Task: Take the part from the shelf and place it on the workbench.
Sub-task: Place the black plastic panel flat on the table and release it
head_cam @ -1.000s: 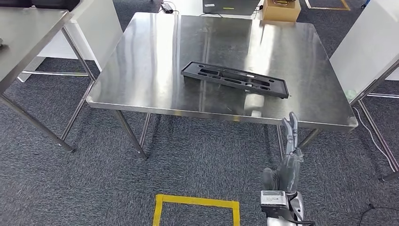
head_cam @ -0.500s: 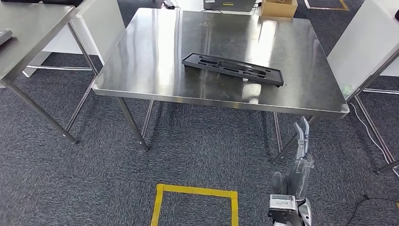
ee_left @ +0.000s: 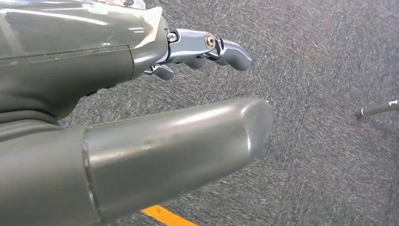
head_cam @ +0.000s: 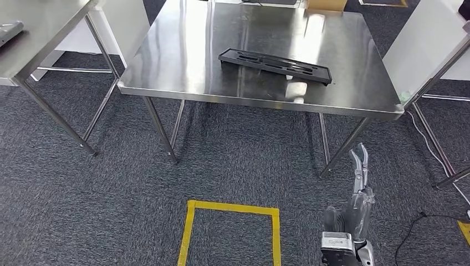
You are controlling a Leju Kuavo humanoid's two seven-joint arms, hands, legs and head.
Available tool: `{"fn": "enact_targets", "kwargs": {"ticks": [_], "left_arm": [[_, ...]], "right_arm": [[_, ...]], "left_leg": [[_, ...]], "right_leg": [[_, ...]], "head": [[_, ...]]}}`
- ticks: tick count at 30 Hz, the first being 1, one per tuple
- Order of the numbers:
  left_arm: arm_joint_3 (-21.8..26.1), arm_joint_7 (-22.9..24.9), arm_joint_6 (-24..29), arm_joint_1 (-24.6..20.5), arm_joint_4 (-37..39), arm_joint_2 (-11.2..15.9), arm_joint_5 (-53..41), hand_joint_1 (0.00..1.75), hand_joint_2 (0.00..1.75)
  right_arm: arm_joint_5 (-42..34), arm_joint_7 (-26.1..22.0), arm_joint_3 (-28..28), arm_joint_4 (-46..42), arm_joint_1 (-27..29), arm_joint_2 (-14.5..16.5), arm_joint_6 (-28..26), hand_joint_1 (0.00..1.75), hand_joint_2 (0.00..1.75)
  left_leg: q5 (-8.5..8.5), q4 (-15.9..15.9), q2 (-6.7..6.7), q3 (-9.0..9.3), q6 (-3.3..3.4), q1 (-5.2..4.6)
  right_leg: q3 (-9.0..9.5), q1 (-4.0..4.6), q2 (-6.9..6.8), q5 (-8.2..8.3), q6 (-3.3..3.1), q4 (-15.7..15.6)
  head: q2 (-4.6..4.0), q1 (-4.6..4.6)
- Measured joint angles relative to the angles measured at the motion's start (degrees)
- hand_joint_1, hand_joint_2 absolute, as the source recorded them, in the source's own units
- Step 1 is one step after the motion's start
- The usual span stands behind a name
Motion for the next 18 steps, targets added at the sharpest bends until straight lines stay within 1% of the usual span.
{"fn": "enact_targets", "kwargs": {"ticks": [1, 2, 3, 4, 5, 6, 7, 8, 9, 10, 11, 12, 13, 14, 15, 16, 17, 18], "left_arm": [[0.0, 0.0, 0.0, 0.0, 0.0, 0.0, -0.1, 0.00, 0.00], [0.0, 0.0, 0.0, 0.1, 0.0, 0.0, -0.1, 0.00, 0.00], [0.0, 0.0, 0.0, 0.2, 0.0, 0.0, -0.2, 0.00, 0.00], [0.0, 0.0, 0.0, 0.4, 0.0, 0.1, -0.3, 0.00, 0.00], [0.0, 0.0, 0.0, 0.5, 0.1, 0.1, -0.4, 0.00, 0.00], [0.0, 0.0, 0.0, 0.5, 0.1, 0.1, -0.4, 0.00, 0.00], [0.0, 0.0, 0.0, 0.6, 0.2, 0.1, -0.6, 0.00, 0.00], [0.0, 0.0, -0.1, 0.6, 0.2, 0.1, -0.8, 0.00, 0.00], [0.0, 0.0, -0.1, 0.6, 0.3, 0.1, -1.1, 0.00, 0.00], [0.0, 0.0, -0.1, 0.6, 0.4, 0.1, -1.4, 0.00, 0.00], [-0.1, 0.0, -0.2, 0.5, 0.4, 0.1, -1.7, 0.00, 0.00], [-0.2, 0.0, -0.1, 0.5, 0.5, 0.1, -2.0, 0.00, 0.00], [-0.3, 0.0, -0.1, 0.3, 0.6, 0.1, -2.4, 0.00, 0.00], [-0.4, 0.0, -0.1, 0.2, 0.8, 0.2, -2.8, 0.00, 0.00], [-0.5, 0.0, 0.0, 0.0, 1.1, 0.2, -3.2, 0.00, 0.00], [-0.6, 0.0, 0.1, -0.2, 1.4, 0.3, -3.6, 0.00, 0.00], [-0.6, 0.0, 0.2, -0.4, 1.8, 0.3, -3.9, 0.00, 0.00], [-0.6, 0.0, 0.4, -0.7, 2.2, 0.3, -4.3, 0.00, 0.00]], "right_arm": [[0.1, 0.1, -0.2, 0.0, 0.1, 0.0, 0.2, 0.00, 0.00], [0.1, 0.2, -0.4, 0.0, 0.1, 0.0, 0.3, 0.00, 0.00], [0.1, 0.2, -0.6, 0.0, 0.1, 0.0, 0.4, 0.00, 0.00], [-0.1, 0.3, -0.8, 0.0, 0.2, 0.0, 0.5, 0.00, 0.00], [-0.2, 0.3, -1.0, 0.0, 0.3, 0.0, 0.5, 0.00, 0.00], [-0.3, 0.3, -1.2, 0.0, 0.4, 0.0, 0.6, 0.00, 0.00], [-0.5, 0.3, -1.4, 0.0, 0.6, 0.0, 0.6, 0.00, 0.00], [-0.6, 0.3, -1.7, 0.0, 0.8, 0.0, 0.5, 0.00, 0.00], [-0.8, 0.3, -2.1, 0.0, 1.1, 0.0, 0.4, 0.00, 0.00], [-1.0, 0.3, -2.5, -0.1, 1.5, 0.1, 0.4, 0.00, 0.00], [-1.1, 0.3, -2.9, -0.2, 1.9, 0.2, 0.3, 0.00, 0.00], [-1.1, 0.4, -3.3, -0.5, 2.2, 0.4, 0.4, 0.00, 0.00], [-1.0, 0.5, -3.7, -0.9, 2.6, 0.7, 0.6, 0.00, 0.00], [-0.8, 0.6, -4.1, -1.4, 2.9, 1.1, 0.8, 0.00, 0.00], [-0.5, 0.7, -4.6, -1.9, 3.1, 1.5, 1.1, 0.00, 0.00], [-0.2, 0.7, -5.0, -2.3, 3.3, 2.0, 1.4, 0.00, 0.00], [0.1, 0.7, -5.4, -2.8, 3.5, 2.5, 1.8, 0.00, 0.00], [0.3, 0.6, -5.9, -3.2, 3.7, 3.0, 2.3, 0.00, 0.00]], "left_leg": [[0.64, -0.2, 0.00, -0.18, -0.34, -0.04], [1.22, -0.4, -0.01, -0.32, -0.68, 0.02], [1.00, -0.4, -0.05, -0.60, -1.03, 0.15], [-0.38, 0.5, -0.09, -1.02, -1.38, 0.29], [-2.88, 2.4, -0.16, -1.68, -1.68, 0.42], [-6.15, 5.5, -0.19, -2.46, -1.96, 0.55], [-9.07, 9.3, -0.22, -3.15, -2.23, 0.64], [-10.83, 12.8, -0.24, -3.59, -2.50, 0.73], [-11.15, 15.1, -0.23, -3.48, -2.72, 0.87], [-10.23, 15.5, -0.22, -2.50, -2.87, 1.06], [-8.75, 13.9, -0.21, -0.55, -2.97, 1.26], [-7.52, 10.4, -0.22, 2.19, -3.02, 1.46], [-7.08, 6.5, -0.29, 5.01, -3.03, 1.49], [-7.18, 3.3, -0.41, 7.14, -2.95, 1.42], [-7.55, 1.2, -0.52, 8.31, -2.82, 1.23], [-7.81, 0.4, -0.62, 8.58, -2.65, 0.95], [-7.65, 0.0, -0.63, 8.40, -2.32, 0.79], [-7.36, -0.5, -0.52, 8.23, -1.83, 0.73]], "right_leg": [[0.37, 0.28, 0.03, -0.22, -0.42, -1.4], [-0.07, 0.15, 0.02, 0.02, -0.94, -1.6], [-0.52, -0.03, -0.07, 0.52, -1.51, -1.7], [-0.97, -0.27, -0.20, 1.12, -2.25, -1.7], [-1.53, -0.54, -0.35, 1.76, -2.87, -1.8], [-2.13, -0.56, -0.50, 2.36, -3.29, -1.8], [-2.73, -0.51, -0.62, 2.94, -3.54, -1.7], [-3.30, -0.46, -0.72, 3.48, -3.51, -1.6], [-3.93, -0.44, -0.80, 4.03, -3.39, -1.5], [-4.65, -0.47, -0.84, 4.50, -3.15, -1.3], [-5.39, -0.54, -0.85, 4.91, -2.91, -0.9], [-6.14, -0.62, -0.86, 5.23, -2.68, -0.5], [-6.88, -0.60, -0.89, 5.46, -2.41, -0.1], [-7.40, -0.56, -0.94, 5.72, -2.08, 0.2], [-7.78, -0.51, -1.00, 6.02, -1.64, 0.5], [-8.09, -0.49, -1.03, 6.41, -1.07, 0.5], [-8.25, -0.44, -1.03, 6.80, -0.47, 0.5], [-8.56, -0.51, -0.98, 6.70, -0.10, 0.7]], "head": [[0.00, 0.01], [0.00, 0.01], [0.00, -0.01], [0.00, -0.01], [0.00, -0.05], [0.00, -0.09], [0.00, -0.09], [0.00, -0.11], [0.00, -0.10], [0.00, -0.11], [0.00, -0.12], [0.00, -0.11], [0.00, -0.13], [0.00, -0.09], [0.00, -0.06], [0.00, -0.04], [0.00, 0.01], [0.00, -0.02]]}}
